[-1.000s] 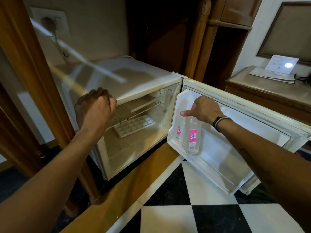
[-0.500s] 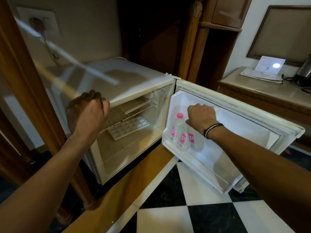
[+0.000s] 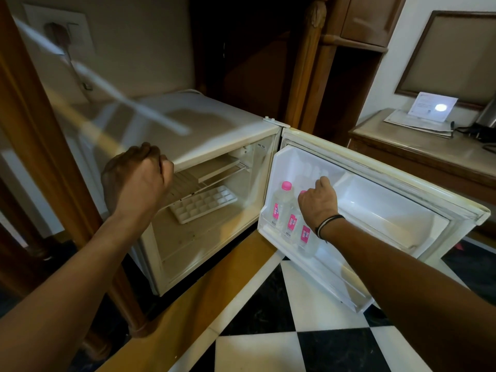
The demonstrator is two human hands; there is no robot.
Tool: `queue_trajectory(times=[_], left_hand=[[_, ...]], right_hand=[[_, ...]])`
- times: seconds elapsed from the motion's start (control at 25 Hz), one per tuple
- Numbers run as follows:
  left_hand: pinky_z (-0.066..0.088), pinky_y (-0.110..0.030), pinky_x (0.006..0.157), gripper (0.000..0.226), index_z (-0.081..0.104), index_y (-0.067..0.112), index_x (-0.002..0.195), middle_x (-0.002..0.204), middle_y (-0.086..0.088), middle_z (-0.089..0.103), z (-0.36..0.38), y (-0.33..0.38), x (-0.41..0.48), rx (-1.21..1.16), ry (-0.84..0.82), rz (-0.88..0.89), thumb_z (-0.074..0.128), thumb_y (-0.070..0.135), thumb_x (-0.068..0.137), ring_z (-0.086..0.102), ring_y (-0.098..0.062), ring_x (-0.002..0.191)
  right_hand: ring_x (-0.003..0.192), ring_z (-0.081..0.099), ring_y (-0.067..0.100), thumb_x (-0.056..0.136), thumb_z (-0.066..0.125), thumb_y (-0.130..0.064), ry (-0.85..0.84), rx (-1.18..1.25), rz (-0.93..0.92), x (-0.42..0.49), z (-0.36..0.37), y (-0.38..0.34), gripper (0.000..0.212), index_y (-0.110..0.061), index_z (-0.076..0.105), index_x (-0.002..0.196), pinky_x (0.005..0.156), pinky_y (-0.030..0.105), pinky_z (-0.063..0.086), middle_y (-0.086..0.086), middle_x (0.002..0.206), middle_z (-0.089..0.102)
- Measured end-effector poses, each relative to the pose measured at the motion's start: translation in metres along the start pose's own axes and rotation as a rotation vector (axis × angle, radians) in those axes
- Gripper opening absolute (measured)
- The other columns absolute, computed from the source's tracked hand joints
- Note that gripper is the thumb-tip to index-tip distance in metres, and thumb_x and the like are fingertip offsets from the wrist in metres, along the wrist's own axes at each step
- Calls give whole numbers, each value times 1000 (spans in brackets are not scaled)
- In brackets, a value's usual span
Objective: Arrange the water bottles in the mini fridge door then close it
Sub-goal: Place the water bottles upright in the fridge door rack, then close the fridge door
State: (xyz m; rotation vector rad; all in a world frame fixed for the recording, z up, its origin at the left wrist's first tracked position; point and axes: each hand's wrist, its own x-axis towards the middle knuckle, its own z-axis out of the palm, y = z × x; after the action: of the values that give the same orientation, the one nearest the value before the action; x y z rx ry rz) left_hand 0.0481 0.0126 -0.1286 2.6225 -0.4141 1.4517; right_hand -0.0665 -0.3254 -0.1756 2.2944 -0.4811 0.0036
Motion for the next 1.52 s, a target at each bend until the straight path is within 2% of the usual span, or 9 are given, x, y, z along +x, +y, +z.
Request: queue_trajectory(times=[0.28, 0.56, 0.76, 1.0, 1.12, 1.24, 1.36, 1.44, 1.52], left_hand=[[15, -28, 58, 28, 65, 13, 75, 65, -5, 59, 0, 0, 1, 28, 29, -14, 56, 25, 98, 29, -15, 59], [16, -31, 60, 28, 65, 13, 76, 69, -7, 61, 2, -1, -2, 64, 44, 12, 54, 24, 99, 54, -25, 57], [16, -30, 60, 31, 66, 16, 77, 69, -4, 61, 9, -2, -1, 46, 70, -16, 51, 29, 101, 30, -14, 61], [17, -31, 62, 25, 64, 17, 80, 74, -3, 61, 11, -8, -1, 41, 61, 34, 54, 29, 100, 60, -23, 62], [18, -31, 61, 28, 64, 15, 78, 71, -5, 62, 6, -2, -1, 51, 45, -7, 52, 28, 100, 47, -21, 56], [21, -29, 60, 30, 65, 13, 77, 70, -7, 62, 0, 1, -1, 28, 32, -21, 52, 26, 101, 31, -15, 62], [25, -28, 58, 30, 67, 10, 79, 71, -9, 63, -4, 1, -2, -6, 9, -36, 53, 24, 102, 35, -17, 60], [26, -28, 58, 31, 68, 10, 81, 72, -10, 64, -5, 2, -2, 3, 2, -36, 52, 25, 103, 42, -20, 57], [29, -29, 58, 33, 69, 10, 83, 73, -10, 65, -1, 1, -3, 8, -6, -31, 50, 26, 104, 54, -24, 57]], right_hand=[[81, 51, 19, 98, 63, -36, -51, -33, -37, 0, 5, -6, 19, -21, 55, 89, 94, 35, 34, -2, 66, 45], [78, 47, 18, 98, 64, -33, -18, 15, -7, -5, 4, 1, 15, -23, 59, 89, 92, 35, 33, -2, 63, 40], [77, 45, 18, 96, 67, -32, -47, -34, -11, -8, 7, 3, 21, -20, 53, 86, 88, 36, 30, 0, 62, 38], [80, 45, 19, 96, 67, -36, -81, -41, -29, -9, 1, 7, 18, -22, 57, 90, 98, 37, 32, -1, 61, 39], [85, 47, 20, 96, 67, -38, -70, 19, -30, -7, -7, 16, 19, -23, 56, 91, 99, 37, 32, -3, 63, 44], [98, 57, 23, 97, 64, -43, -11, 108, -26, -9, -12, 29, 20, -25, 66, 105, 103, 39, 33, -1, 77, 62], [110, 61, 33, 100, 56, -44, 232, 246, -9, -7, -13, 47, 38, -12, 70, 116, 102, 47, 41, 12, 106, 75], [127, 55, 41, 100, 54, -42, 440, 318, 20, -2, -13, 65, 46, -8, 65, 129, 104, 52, 41, 20, 133, 66], [146, 38, 45, 100, 50, -49, 447, 366, 75, 0, -10, 82, 60, -13, 50, 148, 116, 57, 33, 22, 158, 44]])
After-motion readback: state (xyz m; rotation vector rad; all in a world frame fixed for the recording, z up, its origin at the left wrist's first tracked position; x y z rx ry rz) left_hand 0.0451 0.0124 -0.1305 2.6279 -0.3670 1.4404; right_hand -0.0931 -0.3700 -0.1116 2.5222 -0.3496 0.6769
